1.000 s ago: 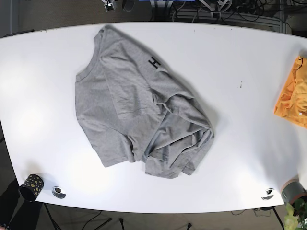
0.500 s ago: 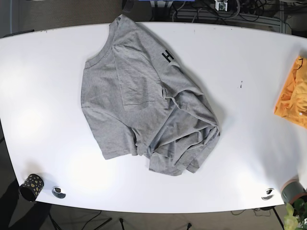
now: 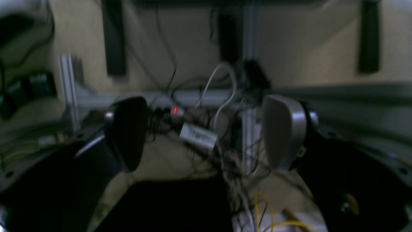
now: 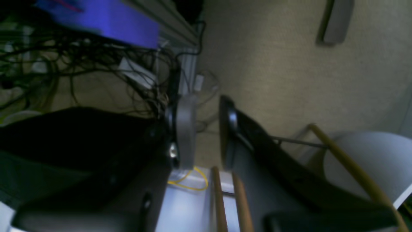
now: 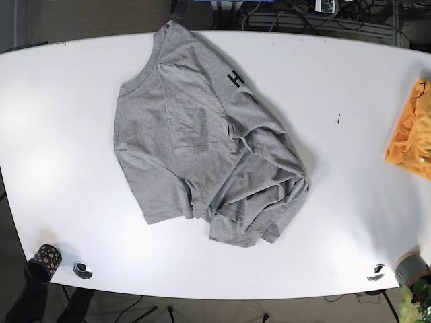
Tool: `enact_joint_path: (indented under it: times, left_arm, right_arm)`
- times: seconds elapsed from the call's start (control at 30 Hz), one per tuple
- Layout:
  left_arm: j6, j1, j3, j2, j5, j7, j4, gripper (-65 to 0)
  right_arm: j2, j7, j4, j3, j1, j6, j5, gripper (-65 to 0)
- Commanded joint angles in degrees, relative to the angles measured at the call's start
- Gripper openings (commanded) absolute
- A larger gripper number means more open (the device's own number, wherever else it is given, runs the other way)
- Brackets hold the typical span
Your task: Fold the T-shirt properly
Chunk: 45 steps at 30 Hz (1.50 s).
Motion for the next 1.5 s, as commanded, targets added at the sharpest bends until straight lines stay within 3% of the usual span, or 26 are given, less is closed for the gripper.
enact_joint_path:
  times: [0.0, 0.1, 0.33, 0.57, 1.03, 1.13, 1.27, 1.47]
  left_arm:
    - [0.1, 1.3, -0.1, -1.2, -0.3, -1.2, 5.0, -13.9]
    - [0.1, 1.5, -0.1, -1.5, -0.3, -1.2, 8.2, -13.9]
    - [0.2, -2.1, -0.6, -1.5, -0.4, -1.5, 9.7, -13.9]
    - [0.2, -9.6, -2.8, -1.1, -0.4, -1.5, 9.6, -13.9]
    - [0.2, -25.5, -2.9, -0.9, -0.3, -1.2, 9.3, -13.9]
    - [0.2, -27.9, -2.8, -0.9, -0.1, -1.2, 9.3, -13.9]
    - [0.1, -30.1, -2.8, -0.9, 0.1, -1.2, 9.3, -13.9]
    - [0.1, -32.4, -2.9, -0.9, -0.2, 2.1, 9.3, -13.9]
  right_arm:
    - [0.1, 0.8, 4.5, 0.1, -3.5, 0.19, 0.2, -52.6]
    - [0.2, 0.8, 8.0, 0.2, -4.0, -0.16, 3.3, -52.6]
    - [0.4, 0.8, 15.3, 6.7, -4.0, 0.37, 14.4, -52.6]
    - [1.4, 0.8, 19.9, 9.4, -2.7, 0.37, 21.1, -52.6]
    - [1.4, 0.3, 21.0, 9.1, 11.7, 0.37, 23.1, -51.8]
    - [1.4, -5.2, 22.1, 9.4, 15.8, 0.28, 23.2, -47.9]
    - [1.2, -13.5, 23.8, 10.6, 21.7, 0.28, 23.2, -36.0]
    - [1.1, -21.8, 24.1, 11.3, 30.0, 0.28, 23.3, -33.8]
